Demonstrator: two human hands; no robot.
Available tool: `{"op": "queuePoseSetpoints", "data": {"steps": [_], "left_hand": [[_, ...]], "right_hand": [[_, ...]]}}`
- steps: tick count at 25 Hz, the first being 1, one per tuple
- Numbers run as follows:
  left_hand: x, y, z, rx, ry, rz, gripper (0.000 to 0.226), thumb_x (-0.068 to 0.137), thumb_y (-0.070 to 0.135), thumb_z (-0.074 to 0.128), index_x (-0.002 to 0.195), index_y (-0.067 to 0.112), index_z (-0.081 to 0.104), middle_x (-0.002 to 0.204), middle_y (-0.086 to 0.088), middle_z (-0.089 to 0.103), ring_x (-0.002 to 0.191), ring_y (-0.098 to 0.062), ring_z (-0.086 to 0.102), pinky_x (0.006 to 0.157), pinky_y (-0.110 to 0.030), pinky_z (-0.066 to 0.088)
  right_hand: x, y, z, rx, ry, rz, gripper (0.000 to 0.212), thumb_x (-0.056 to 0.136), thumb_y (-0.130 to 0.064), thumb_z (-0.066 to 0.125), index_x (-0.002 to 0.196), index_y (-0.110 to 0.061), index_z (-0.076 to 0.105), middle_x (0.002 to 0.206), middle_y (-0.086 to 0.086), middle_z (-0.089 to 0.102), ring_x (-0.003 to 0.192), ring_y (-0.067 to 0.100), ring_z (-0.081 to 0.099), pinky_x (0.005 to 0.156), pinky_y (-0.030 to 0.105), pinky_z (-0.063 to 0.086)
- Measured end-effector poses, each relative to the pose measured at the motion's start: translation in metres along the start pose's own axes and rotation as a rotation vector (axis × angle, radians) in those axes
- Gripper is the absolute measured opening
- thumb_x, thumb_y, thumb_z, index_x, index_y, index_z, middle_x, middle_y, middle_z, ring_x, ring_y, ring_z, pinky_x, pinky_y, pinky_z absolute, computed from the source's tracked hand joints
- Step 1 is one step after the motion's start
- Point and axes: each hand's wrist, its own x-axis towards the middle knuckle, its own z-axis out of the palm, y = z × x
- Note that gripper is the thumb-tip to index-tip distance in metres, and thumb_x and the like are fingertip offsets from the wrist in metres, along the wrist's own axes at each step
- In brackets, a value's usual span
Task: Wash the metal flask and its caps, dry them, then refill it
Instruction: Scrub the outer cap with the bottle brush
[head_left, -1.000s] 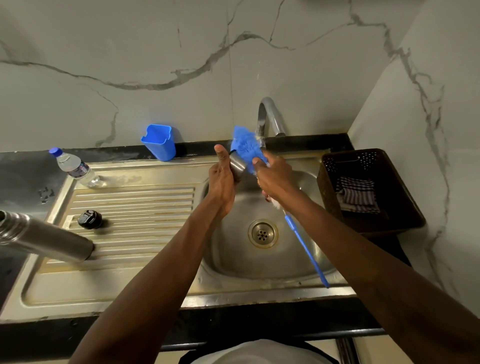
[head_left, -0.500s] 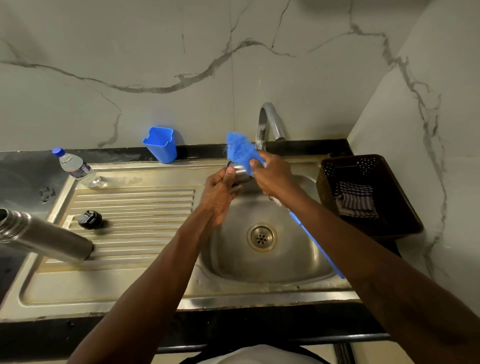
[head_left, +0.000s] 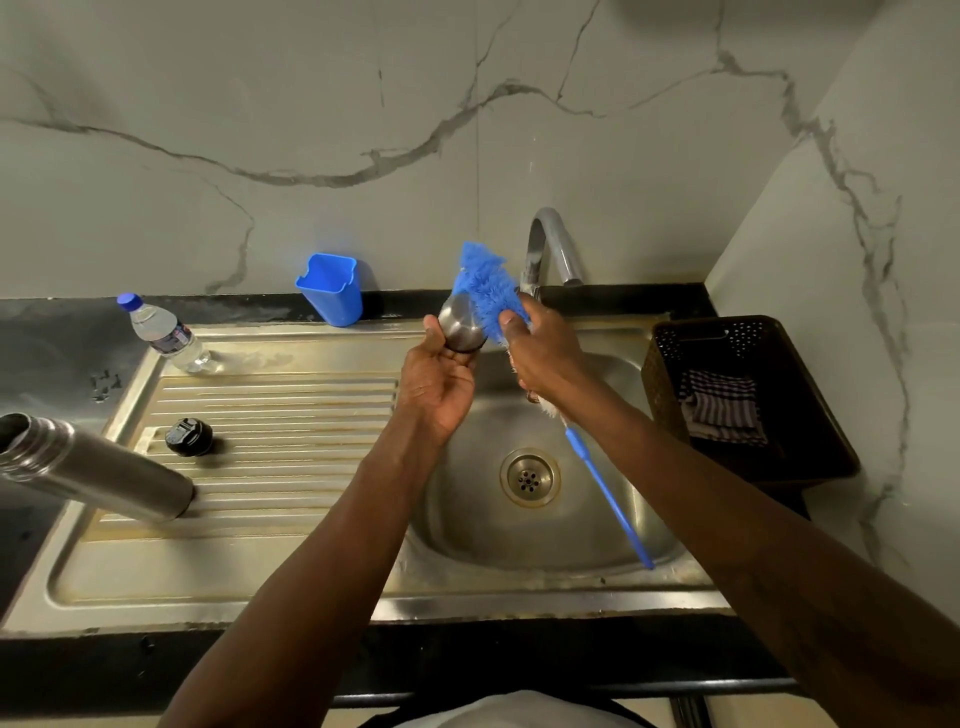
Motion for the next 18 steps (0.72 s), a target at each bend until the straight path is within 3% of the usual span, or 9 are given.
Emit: {"op": "queuePoseSetpoints", "data": {"steps": [2,4,6,10,13,16,18], "left_hand": [[0.004,-0.006,0.007,-0.097,0.004,-0.044,0.030,0.112,0.023,0.047,0.125,0.002,0.064,0.118,-0.019,0.074,0.109,-0.027,0.073,0.106,-0.039,0.055],[0.002,-0.012,0.017,-0.091,-0.009,-0.091,0.025,0.109,0.015,0.049,0.123,0.002,0.066,0.106,-0.016,0.075,0.094,-0.024,0.075,0.090,-0.036,0.062],[-0.003,-0.018,0.028,-0.070,-0.001,-0.093,0.026,0.109,0.019,0.050,0.123,0.003,0.066,0.104,-0.014,0.076,0.091,-0.023,0.075,0.082,-0.034,0.064],[0.003,-0.011,0.029,-0.041,0.045,0.008,0.036,0.111,0.026,0.050,0.132,-0.001,0.060,0.125,-0.020,0.072,0.108,-0.024,0.072,0.104,-0.035,0.056],[0.002,-0.011,0.025,-0.016,0.052,-0.036,0.029,0.109,0.018,0.051,0.129,0.002,0.064,0.113,-0.016,0.075,0.096,-0.023,0.074,0.092,-0.034,0.061],[0.001,-0.013,0.025,-0.085,0.080,-0.015,0.033,0.110,0.026,0.052,0.131,0.002,0.061,0.117,-0.017,0.074,0.108,-0.024,0.072,0.107,-0.037,0.054],[0.005,-0.009,0.028,-0.109,0.061,-0.022,0.033,0.109,0.024,0.052,0.132,0.002,0.061,0.117,-0.017,0.074,0.107,-0.024,0.072,0.108,-0.039,0.053]], "right_hand": [[-0.010,-0.005,0.007,-0.044,0.030,-0.093,0.042,0.103,-0.038,0.043,0.143,-0.031,0.054,0.113,0.006,0.071,0.101,0.029,0.066,0.092,0.040,0.053],[-0.018,-0.013,0.016,-0.131,0.025,-0.197,0.046,0.105,-0.035,0.046,0.150,-0.030,0.048,0.130,0.009,0.068,0.115,0.031,0.063,0.094,0.032,0.045],[-0.002,-0.022,0.008,-0.161,0.075,-0.166,0.046,0.106,-0.030,0.045,0.153,-0.028,0.045,0.134,0.012,0.066,0.119,0.032,0.061,0.096,0.033,0.045],[0.015,-0.024,-0.010,-0.133,0.093,-0.135,0.044,0.107,-0.026,0.043,0.150,-0.022,0.050,0.129,0.013,0.068,0.117,0.032,0.063,0.096,0.032,0.047],[-0.006,-0.020,0.003,-0.192,0.007,-0.212,0.045,0.108,-0.027,0.044,0.152,-0.025,0.046,0.133,0.012,0.066,0.118,0.032,0.062,0.096,0.031,0.045],[0.016,-0.019,-0.004,-0.135,0.080,-0.153,0.044,0.108,-0.027,0.042,0.151,-0.022,0.049,0.128,0.013,0.068,0.113,0.032,0.065,0.095,0.035,0.050],[0.014,-0.020,-0.004,-0.125,0.084,-0.182,0.045,0.108,-0.027,0.043,0.152,-0.023,0.047,0.129,0.013,0.068,0.113,0.032,0.065,0.094,0.031,0.047]]}}
